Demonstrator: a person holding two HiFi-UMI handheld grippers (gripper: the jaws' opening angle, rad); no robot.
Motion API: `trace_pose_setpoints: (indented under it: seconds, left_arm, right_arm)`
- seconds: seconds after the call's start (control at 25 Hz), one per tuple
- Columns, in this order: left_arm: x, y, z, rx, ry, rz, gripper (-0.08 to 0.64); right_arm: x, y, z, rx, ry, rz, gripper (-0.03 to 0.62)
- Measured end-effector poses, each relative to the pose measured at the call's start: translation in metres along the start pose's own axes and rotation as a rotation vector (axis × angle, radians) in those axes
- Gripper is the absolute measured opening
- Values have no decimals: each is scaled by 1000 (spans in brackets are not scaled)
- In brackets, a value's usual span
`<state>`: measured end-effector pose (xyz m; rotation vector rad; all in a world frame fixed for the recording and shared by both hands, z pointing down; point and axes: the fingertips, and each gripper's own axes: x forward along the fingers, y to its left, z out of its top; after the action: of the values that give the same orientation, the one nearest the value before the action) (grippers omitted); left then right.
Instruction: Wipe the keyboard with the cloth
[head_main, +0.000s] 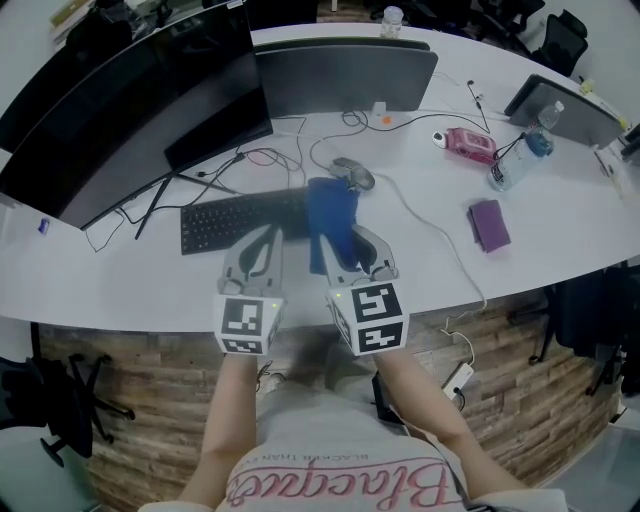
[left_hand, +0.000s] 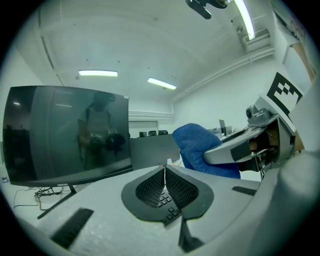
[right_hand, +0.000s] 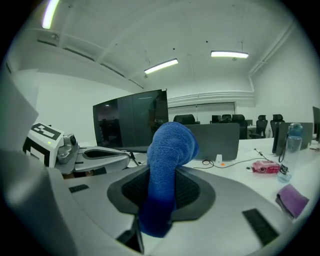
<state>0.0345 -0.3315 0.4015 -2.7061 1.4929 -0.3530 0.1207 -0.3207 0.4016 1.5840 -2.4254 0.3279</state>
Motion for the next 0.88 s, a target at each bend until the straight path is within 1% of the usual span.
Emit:
trace_pose_setpoints:
  seconds: [0.24,0.44,0.72,0.88]
  left_arm:
    - [-50,11,13,14,-49,2,6]
    - [-95,17,26,33,-95,-13,6]
    - [-153,31,33,49,-136,-51,6]
    - [-182,32,36,64,-162,-85,6]
  right_arm:
    - [-29,50,15,-29,-62,-5,104]
    - [-59,92,25,-50,-113,-24,104]
    - [-81,156,31,-71,-142,-43,104]
    - [-91,184,30,-72,-150,-72,104]
